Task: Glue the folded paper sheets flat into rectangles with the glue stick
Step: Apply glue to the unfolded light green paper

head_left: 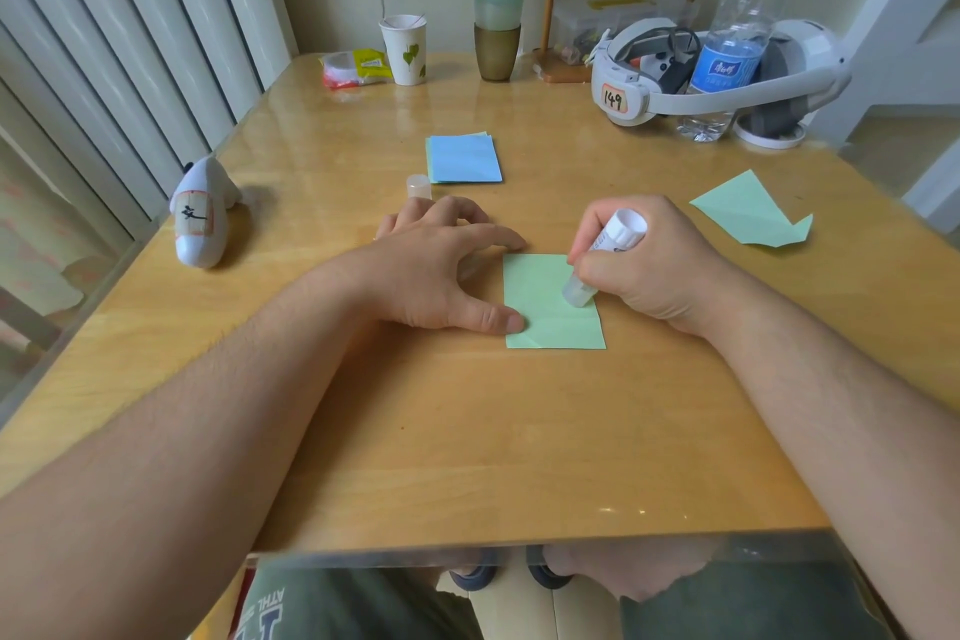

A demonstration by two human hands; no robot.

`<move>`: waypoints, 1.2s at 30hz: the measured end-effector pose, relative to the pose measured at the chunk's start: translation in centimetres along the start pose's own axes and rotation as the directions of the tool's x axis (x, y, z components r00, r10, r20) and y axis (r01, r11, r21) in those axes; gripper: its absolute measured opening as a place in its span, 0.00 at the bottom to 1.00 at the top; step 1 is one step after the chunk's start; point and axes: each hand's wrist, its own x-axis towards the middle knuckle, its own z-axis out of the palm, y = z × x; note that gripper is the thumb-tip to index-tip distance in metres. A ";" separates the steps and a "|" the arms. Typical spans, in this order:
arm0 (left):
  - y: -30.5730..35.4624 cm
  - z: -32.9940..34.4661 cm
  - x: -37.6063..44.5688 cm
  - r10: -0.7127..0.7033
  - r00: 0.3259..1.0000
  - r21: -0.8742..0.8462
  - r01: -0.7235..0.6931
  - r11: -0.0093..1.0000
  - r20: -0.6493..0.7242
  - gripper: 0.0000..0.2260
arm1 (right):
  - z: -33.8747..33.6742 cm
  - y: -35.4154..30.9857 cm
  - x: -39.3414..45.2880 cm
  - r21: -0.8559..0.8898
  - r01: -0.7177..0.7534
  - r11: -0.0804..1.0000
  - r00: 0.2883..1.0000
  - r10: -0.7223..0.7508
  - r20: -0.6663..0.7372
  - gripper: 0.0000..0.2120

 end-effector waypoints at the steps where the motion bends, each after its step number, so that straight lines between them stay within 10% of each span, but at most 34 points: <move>1: 0.0 0.0 0.0 0.000 1.000 0.002 0.000 1.000 -0.001 0.36 | -0.1 0.0 0.0 0.001 0.001 1.000 1.000 -0.001 0.003 0.05; 16: 0.0 0.1 0.0 0.003 1.000 0.013 -0.003 1.000 -0.008 0.36 | -0.8 -0.2 -0.3 -0.128 0.011 0.992 0.992 0.006 0.127 0.08; 27: -0.1 0.1 0.0 0.007 1.000 0.014 -0.008 1.000 0.011 0.38 | 1.1 -0.5 0.0 0.145 0.148 0.978 0.981 -0.164 0.107 0.15; 36: 0.1 0.0 0.0 0.000 1.000 0.024 0.000 1.000 0.005 0.39 | 2.5 -0.8 0.3 -0.082 0.153 0.985 0.985 -0.145 0.095 0.11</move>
